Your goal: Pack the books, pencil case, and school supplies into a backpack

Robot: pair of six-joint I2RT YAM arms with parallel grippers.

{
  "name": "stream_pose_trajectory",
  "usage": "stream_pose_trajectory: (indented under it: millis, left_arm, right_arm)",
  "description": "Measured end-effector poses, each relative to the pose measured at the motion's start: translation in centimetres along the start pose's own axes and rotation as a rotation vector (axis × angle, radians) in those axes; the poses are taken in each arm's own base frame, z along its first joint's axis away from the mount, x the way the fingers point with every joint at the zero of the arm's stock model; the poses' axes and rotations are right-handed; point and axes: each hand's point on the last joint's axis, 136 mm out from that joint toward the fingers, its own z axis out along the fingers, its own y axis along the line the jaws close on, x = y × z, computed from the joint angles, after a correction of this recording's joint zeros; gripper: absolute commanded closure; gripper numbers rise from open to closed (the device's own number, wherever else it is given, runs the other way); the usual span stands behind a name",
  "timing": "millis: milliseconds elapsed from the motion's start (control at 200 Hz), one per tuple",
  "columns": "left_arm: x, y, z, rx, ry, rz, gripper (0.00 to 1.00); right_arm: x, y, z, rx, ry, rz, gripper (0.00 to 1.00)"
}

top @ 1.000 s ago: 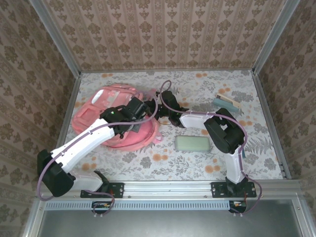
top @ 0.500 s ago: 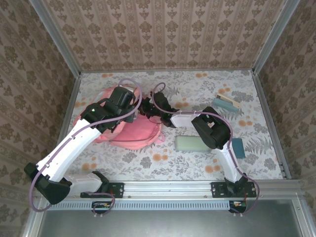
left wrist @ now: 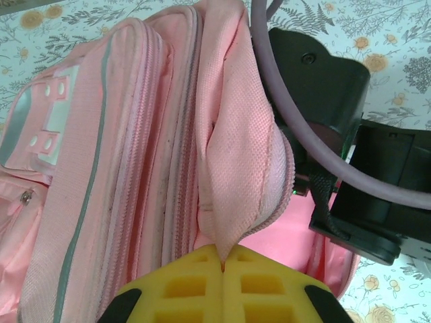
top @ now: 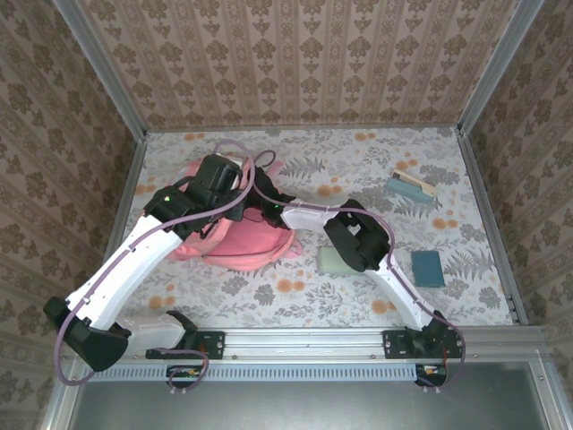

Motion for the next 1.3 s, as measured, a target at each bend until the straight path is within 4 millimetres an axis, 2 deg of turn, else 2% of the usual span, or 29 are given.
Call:
stream_pose_trajectory:
  millis: [125,340,460,500,645,745,870,1015,1180,1300]
  left_arm:
    - [-0.1,0.3,-0.3,0.009,-0.009,-0.025,1.0]
    - [-0.2,1.1,-0.7,0.022,-0.035,-0.072,1.0]
    - [-0.1,1.1,-0.5,0.032,-0.032,-0.081,1.0]
    - [0.0,1.0,-0.4,0.037,-0.031,-0.081,1.0]
    - [0.0,0.7,-0.3,0.052,-0.028,-0.082,1.0]
    - [0.0,0.6,-0.3,0.057,-0.028,-0.087,1.0]
    - [0.0,0.7,-0.3,0.061,-0.026,-0.097,1.0]
    - [0.1,0.7,-0.3,0.062,-0.028,-0.098,1.0]
    - [0.1,0.7,-0.3,0.062,-0.027,-0.098,1.0]
    - [0.1,0.7,-0.3,0.062,-0.027,-0.098,1.0]
  right_arm:
    - [0.2,-0.7,-0.3,0.035,0.003,-0.033,0.5]
    - [0.5,-1.4,-3.2,0.143,0.024,-0.114,0.5]
    - [0.8,-0.8,-4.4,0.163,0.043,-0.148,0.67]
    - [0.9,-0.6,-4.5,0.162,0.05,-0.16,0.7]
    - [1.5,-0.7,-4.5,0.169,0.09,-0.158,0.74]
    - [1.8,-0.8,-3.8,0.16,0.112,-0.146,0.75]
    - [1.9,-1.7,-3.4,0.177,0.123,-0.139,0.75]
    - [2.0,-2.6,-3.8,0.198,0.128,-0.164,0.8]
    - [2.0,-4.0,-5.1,0.238,0.136,-0.198,0.86]
    - [1.9,-4.2,-5.2,0.244,0.137,-0.205,0.92]
